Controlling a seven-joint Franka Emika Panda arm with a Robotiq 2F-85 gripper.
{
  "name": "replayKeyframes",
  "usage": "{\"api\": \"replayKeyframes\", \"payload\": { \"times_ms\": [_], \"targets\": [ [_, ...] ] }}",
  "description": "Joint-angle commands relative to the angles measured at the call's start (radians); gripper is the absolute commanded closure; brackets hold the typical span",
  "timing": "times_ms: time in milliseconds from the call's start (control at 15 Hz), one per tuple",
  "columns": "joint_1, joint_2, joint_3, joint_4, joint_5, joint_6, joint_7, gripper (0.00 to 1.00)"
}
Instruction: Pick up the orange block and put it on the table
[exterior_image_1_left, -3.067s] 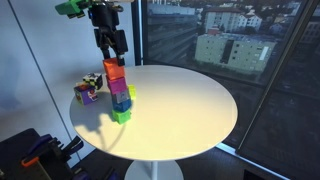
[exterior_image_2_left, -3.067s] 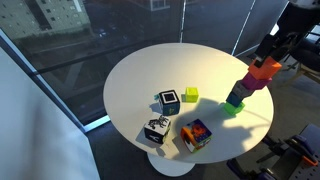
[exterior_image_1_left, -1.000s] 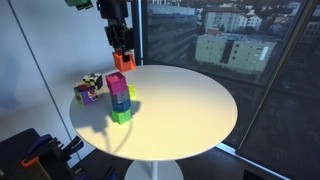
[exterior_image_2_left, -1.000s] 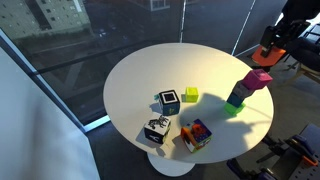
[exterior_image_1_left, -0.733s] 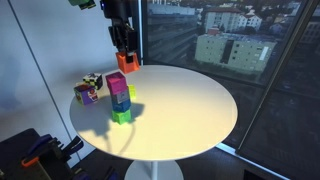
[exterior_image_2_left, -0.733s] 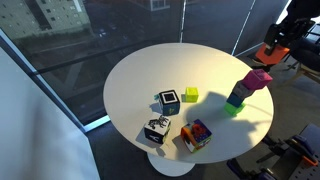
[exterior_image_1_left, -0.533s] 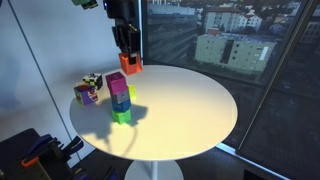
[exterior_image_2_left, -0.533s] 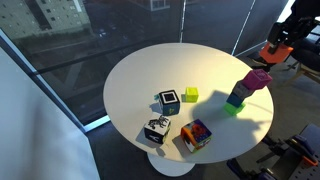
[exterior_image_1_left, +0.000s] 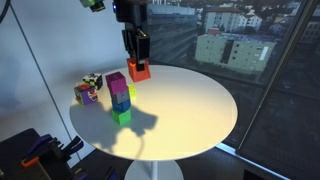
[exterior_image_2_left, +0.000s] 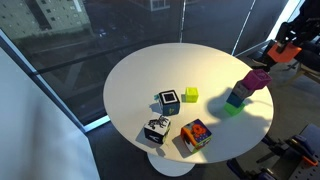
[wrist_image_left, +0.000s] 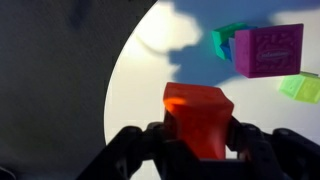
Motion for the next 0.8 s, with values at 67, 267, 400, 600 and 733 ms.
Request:
{"api": "replayKeyframes", "payload": {
  "times_ms": [67, 267, 400, 600, 733],
  "targets": [
    [-0.023, 0.056, -0.018, 0.037, -0.030, -0.003, 0.035, 0.80],
    [-0.034, 0.093, -0.028, 0.043, -0.057, 0.006, 0.041, 0.80],
    [-0.040, 0.121, -0.032, 0.046, -0.086, 0.012, 0.052, 0.80],
    [-0.041, 0.162, -0.043, 0.049, -0.117, 0.028, 0.058, 0.80],
    [-0.040, 0.194, -0.053, 0.050, -0.124, 0.046, 0.053, 0.80]
  ]
}}
